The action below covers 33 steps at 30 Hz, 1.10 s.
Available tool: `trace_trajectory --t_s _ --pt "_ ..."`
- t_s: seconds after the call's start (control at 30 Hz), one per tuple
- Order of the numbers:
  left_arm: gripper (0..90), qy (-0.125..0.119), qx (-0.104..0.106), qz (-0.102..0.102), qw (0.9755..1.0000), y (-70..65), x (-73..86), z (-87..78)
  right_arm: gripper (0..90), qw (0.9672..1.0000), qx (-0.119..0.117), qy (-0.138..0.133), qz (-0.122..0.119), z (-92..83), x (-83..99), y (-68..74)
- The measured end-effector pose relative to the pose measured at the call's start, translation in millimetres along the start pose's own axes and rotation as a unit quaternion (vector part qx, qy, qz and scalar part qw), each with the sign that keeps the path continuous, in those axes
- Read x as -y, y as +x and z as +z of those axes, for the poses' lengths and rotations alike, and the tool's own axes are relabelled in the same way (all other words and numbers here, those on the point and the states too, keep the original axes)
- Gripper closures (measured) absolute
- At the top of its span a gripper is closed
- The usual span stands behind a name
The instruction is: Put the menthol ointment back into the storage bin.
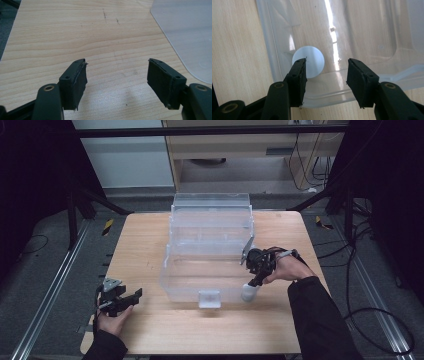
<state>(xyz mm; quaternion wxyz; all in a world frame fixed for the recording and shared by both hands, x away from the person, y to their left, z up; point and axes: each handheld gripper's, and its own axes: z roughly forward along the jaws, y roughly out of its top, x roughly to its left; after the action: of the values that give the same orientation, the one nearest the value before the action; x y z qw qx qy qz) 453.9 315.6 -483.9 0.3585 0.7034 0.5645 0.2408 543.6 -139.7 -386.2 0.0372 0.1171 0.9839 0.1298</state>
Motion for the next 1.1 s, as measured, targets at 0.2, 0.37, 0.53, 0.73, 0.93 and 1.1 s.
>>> trace_trajectory --t_s 0.2,0.37,0.53,0.73,0.93,1.1 --pt "31.4 -0.001 0.001 -0.001 1.0000 -0.2 -0.4 -0.7 45.7 0.9990 0.019 -0.031 0.024 -12.9 2.9 2.7" --pt "31.4 -0.001 0.000 -0.002 1.0000 -0.3 -0.6 -1.3 41.7 0.9953 0.046 -0.075 0.041 -32.6 10.0 9.8" --pt "31.4 -0.001 0.001 0.000 1.0000 -1.2 -0.7 -0.9 37.3 0.9867 0.065 -0.132 0.068 -49.1 21.2 16.0" --pt "31.1 -0.001 0.004 0.001 1.0000 -2.0 -1.2 -0.9 29.3 0.9768 0.093 -0.171 0.091 -52.7 31.7 25.5" --pt "30.9 -0.004 0.009 0.003 0.9999 -3.1 -1.5 -2.0 20.2 0.9596 0.129 -0.207 0.140 -49.8 47.2 37.6" --pt "30.9 -0.002 0.009 0.004 1.0000 -3.4 -1.1 -1.8 17.5 0.9394 0.159 -0.241 0.185 -44.2 69.5 45.3"
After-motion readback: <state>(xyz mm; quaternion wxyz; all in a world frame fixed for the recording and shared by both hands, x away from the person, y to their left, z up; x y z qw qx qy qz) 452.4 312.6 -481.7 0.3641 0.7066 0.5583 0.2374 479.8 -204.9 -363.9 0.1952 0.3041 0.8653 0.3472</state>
